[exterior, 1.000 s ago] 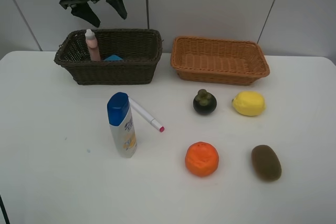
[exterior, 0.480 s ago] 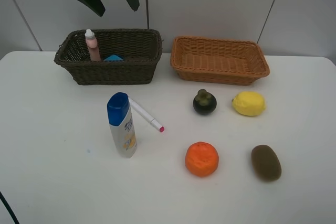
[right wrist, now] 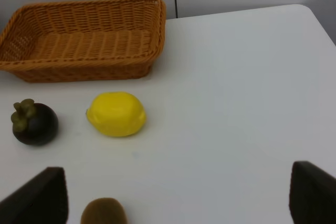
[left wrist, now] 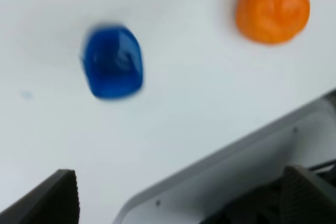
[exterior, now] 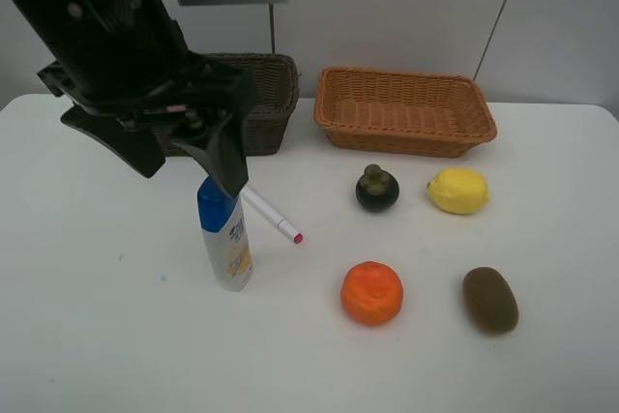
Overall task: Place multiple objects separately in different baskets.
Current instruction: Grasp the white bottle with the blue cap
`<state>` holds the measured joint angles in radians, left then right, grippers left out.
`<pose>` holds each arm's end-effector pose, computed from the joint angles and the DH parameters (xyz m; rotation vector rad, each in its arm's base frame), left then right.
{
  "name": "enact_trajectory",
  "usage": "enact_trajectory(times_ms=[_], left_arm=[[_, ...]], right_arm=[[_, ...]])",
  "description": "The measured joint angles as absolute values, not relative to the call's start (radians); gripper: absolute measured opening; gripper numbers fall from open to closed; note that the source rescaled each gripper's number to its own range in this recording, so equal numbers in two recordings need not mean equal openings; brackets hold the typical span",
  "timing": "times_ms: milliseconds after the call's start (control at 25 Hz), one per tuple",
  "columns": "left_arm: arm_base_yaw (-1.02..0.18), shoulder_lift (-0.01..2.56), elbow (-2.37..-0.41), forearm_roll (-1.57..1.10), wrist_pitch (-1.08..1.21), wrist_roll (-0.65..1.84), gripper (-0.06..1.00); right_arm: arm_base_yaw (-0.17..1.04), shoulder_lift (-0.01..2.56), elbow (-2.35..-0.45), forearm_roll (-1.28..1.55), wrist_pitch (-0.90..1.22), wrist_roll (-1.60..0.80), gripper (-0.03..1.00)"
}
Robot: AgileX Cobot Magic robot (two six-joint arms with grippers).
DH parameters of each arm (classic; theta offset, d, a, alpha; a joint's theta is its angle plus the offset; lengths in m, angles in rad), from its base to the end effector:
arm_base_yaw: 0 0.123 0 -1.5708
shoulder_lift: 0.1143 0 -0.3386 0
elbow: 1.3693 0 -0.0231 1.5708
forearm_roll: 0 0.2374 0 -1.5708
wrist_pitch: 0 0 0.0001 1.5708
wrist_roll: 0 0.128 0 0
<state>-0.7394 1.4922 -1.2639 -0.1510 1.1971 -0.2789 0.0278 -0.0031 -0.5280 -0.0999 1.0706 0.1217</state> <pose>0.1948 -0.2019 0.3276 0.6255 2.9225 -0.3623 -0.0414 -0.0124 0.2614 0.1018 2.0167 -0.0242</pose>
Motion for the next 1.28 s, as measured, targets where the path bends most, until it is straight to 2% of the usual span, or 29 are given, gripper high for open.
enact_trajectory(times_ms=[120,360,960,1200,1280], left_arm=[[-0.796,1.500,-1.236,-0.070,1.198,-0.394,1.00],[-0.806,1.565,-1.234,0.062,1.197,-0.482,1.00],[-0.806,1.865,-1.231,0.049,1.028,-0.487,1.00],[-0.806,1.879,-1.237,0.045,1.000,-0.489,1.00],[-0.806,1.879,-1.238,0.040,1.000,-0.489,0.96]], right_arm=[[0.028,-0.003,-0.528,-0.100,1.071,0.122,1.00],[0.028,-0.003,-0.528,-0.100,1.071,0.122,1.00],[0.028,-0.003,-0.528,-0.100,1.071,0.122,1.00],[0.028,-0.003,-0.528,-0.100,1.071,0.122,1.00],[0.028,-0.003,-0.528,-0.100,1.071,0.122,1.00]])
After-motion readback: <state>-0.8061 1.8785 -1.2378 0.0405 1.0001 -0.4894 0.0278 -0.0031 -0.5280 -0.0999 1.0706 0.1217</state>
